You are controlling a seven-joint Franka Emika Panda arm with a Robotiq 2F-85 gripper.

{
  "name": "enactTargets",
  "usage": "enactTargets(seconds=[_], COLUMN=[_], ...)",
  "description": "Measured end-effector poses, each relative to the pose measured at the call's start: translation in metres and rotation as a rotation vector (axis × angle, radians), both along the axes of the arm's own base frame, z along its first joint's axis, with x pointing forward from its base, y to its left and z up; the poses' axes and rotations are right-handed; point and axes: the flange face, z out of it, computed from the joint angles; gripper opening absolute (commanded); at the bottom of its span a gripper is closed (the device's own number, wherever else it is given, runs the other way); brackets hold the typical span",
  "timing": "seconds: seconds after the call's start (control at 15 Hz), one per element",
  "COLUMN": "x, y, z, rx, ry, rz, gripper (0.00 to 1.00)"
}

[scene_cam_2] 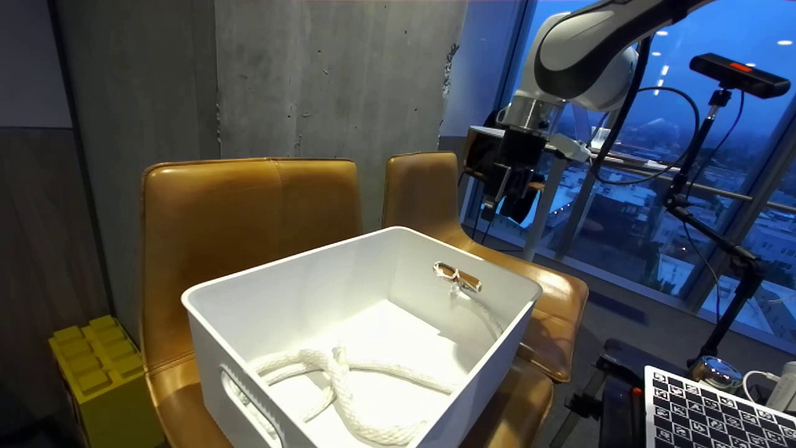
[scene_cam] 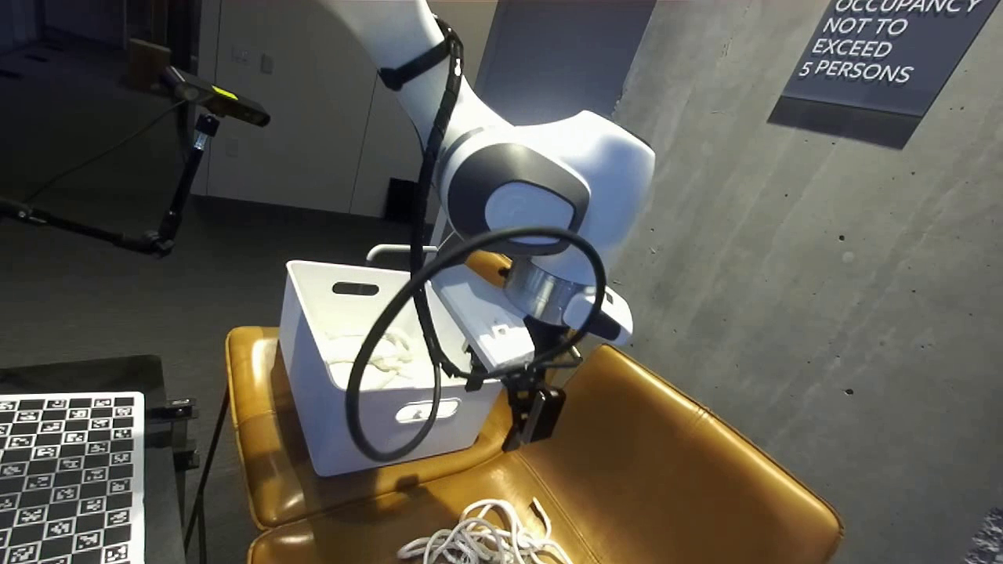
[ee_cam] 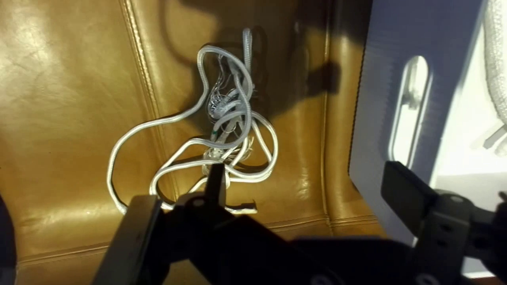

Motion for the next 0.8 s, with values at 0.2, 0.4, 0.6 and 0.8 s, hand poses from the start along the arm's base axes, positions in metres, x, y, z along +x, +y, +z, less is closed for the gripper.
enactTargets(seconds=[0.2, 0.4, 0.6, 0.8], x=[-0.007, 0.001, 0.016, 0.029], y=[-0.041, -0.062, -0.06, -0.045], z=[-0.016, -0.047, -0.084, -0.118], rx=[0.049, 0.06, 0.055, 0.057], ry=[-0.028, -0.041, -0.04, -0.031], rz=[-0.048, -0.088, -0.088, -0.086], gripper=[1.0, 1.0, 1.0, 0.94])
